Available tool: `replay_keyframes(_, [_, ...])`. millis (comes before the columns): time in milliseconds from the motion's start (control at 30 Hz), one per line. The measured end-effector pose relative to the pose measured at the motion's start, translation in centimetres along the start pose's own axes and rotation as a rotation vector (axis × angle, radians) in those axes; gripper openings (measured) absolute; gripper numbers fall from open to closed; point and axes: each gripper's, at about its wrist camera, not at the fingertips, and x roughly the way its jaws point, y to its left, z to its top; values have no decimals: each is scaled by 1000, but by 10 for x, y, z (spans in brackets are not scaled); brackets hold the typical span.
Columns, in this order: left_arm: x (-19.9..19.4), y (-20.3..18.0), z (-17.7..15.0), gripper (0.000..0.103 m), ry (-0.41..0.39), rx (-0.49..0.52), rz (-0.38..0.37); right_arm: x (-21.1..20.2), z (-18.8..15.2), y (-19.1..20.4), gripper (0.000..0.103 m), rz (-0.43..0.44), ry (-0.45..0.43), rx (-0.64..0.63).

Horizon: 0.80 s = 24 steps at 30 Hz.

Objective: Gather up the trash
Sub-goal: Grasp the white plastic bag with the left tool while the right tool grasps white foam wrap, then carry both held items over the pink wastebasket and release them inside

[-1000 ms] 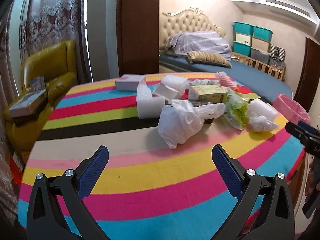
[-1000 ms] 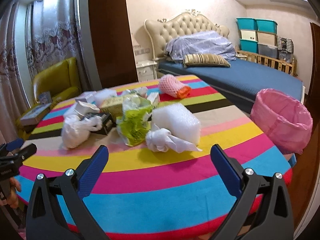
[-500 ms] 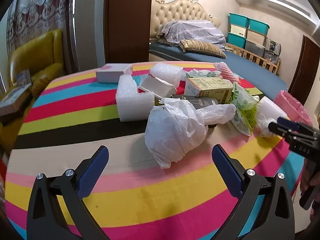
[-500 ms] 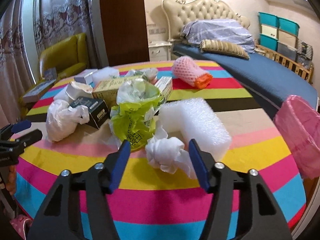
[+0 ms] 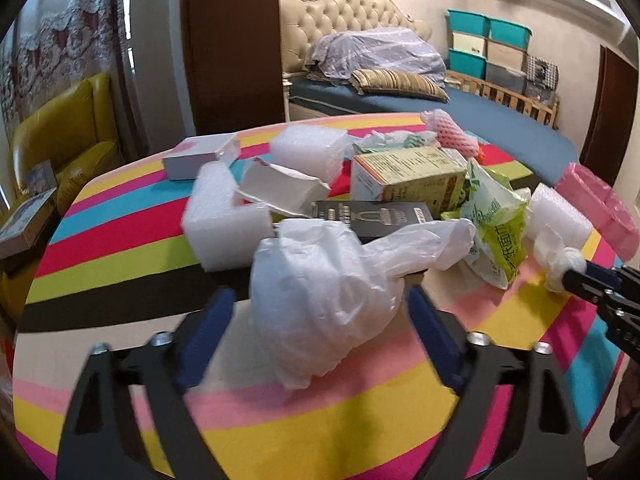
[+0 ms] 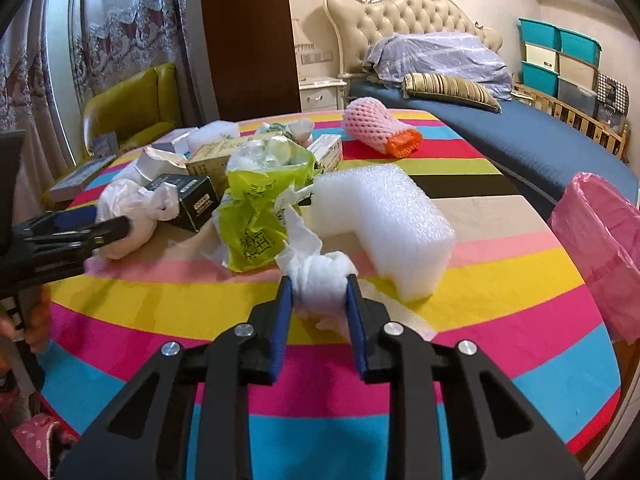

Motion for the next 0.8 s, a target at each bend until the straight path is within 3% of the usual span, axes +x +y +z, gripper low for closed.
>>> replay_keyframes(67, [4, -2, 0, 59, 17, 8, -10, -6, -3, 0, 26, 8, -9, 4])
replay_keyframes(133, [-1, -2, -2, 50, 1, 9, -26, -11, -6, 0, 26, 13, -14, 5])
replay_keyframes(267, [-14, -3, -10, 41, -13, 4, -60, -24, -11, -1, 26, 28, -36, 8])
replay_keyframes(533, [-41, -16, -20, 40, -46, 13, -93, -48, -12, 0, 26, 44, -82, 8])
replay_keyframes(800, [-49, -62, -2, 40, -88, 108, -166, -76, -10, -30, 26, -22, -139, 54])
